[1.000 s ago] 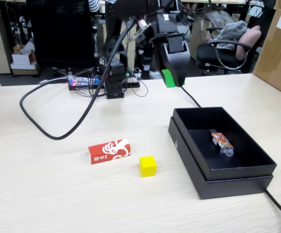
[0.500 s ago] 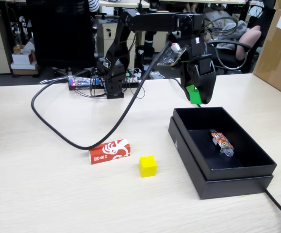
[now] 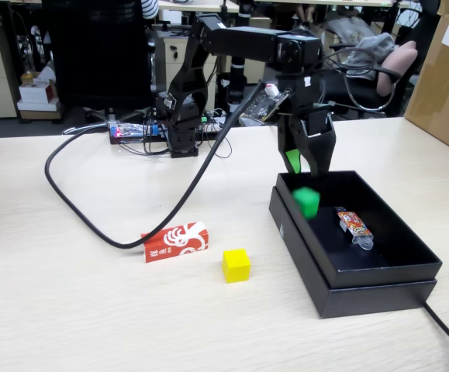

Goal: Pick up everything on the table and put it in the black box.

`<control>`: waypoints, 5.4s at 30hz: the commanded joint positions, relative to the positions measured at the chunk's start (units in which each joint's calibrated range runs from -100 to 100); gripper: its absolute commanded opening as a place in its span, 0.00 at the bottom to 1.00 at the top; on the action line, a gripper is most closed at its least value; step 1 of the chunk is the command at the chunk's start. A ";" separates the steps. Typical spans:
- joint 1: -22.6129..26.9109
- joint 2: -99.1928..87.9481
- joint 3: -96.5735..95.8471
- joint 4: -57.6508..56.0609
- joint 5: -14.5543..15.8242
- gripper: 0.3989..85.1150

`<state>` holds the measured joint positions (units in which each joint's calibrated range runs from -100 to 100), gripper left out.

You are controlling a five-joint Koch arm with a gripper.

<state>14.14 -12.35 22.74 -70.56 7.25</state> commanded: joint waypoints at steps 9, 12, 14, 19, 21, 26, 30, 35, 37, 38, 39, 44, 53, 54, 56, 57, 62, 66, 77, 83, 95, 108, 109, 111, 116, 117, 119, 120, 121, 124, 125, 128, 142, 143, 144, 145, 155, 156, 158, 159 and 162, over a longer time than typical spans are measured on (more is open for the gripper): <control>-1.76 -13.75 2.83 -0.07 -0.59 0.32; -4.30 -19.84 2.37 0.02 -1.56 0.33; -6.89 -23.05 1.01 0.02 -2.74 0.34; -14.21 -20.52 -2.98 0.02 -5.18 0.55; -17.00 -14.67 -3.43 0.02 -5.96 0.55; -19.39 -7.56 -8.32 0.02 -7.13 0.58; -19.78 -3.77 -13.67 0.02 -7.57 0.58; -19.78 -2.51 -17.03 0.02 -7.86 0.57; -19.98 -1.94 -16.85 0.02 -8.06 0.56; -20.17 -1.36 -16.57 0.28 -8.25 0.56; -20.37 -0.90 -16.57 0.97 -8.30 0.56; -21.49 1.85 -15.31 4.08 -8.69 0.56; -22.22 9.42 -11.50 6.41 -8.74 0.55; -22.17 9.77 -11.41 6.50 -8.74 0.55; -22.08 10.57 -11.32 6.59 -8.74 0.54; -22.08 11.03 -11.14 6.59 -8.74 0.51; -22.32 12.75 -10.95 6.59 -8.74 0.40; -22.56 13.67 -10.32 6.59 -8.55 0.34; -22.81 14.13 -10.23 7.71 -8.94 0.01; -22.56 10.00 -8.05 2.18 -8.79 0.01; -7.81 -19.61 -5.06 -9.31 -5.37 0.01; 4.30 4.26 18.69 -8.02 1.66 0.01; 4.40 5.29 18.60 -7.58 1.71 0.01; 4.15 10.23 18.33 -4.91 1.90 0.01; 3.57 14.13 18.60 -2.23 2.10 0.01; 3.17 15.16 18.60 -1.45 2.10 0.01; 2.44 17.34 18.51 -0.41 2.05 0.01; 2.20 17.57 18.06 -0.07 2.00 0.01; 1.90 17.57 17.06 0.19 1.90 0.01; 1.76 17.46 15.52 0.28 1.66 0.02; 1.81 17.23 14.79 0.28 1.66 0.13; 1.86 16.54 13.43 0.28 1.66 0.24; -2.05 -2.28 13.34 -2.57 0.68 0.48; -3.27 -3.77 12.62 -2.57 0.34 0.51; -4.54 -4.69 11.35 -2.57 -0.24 0.53; -5.81 -5.38 9.99 -2.57 -1.17 0.54; -14.75 -1.94 -5.15 -0.41 -6.01 0.56; -14.99 -1.59 -6.24 0.71 -6.25 0.56; -15.38 0.01 -7.15 3.04 -6.35 0.56; -15.53 0.82 -7.15 4.08 -6.35 0.56; -15.38 2.42 -6.69 7.02 -6.30 0.55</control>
<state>-1.15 -9.56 13.79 -67.19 1.05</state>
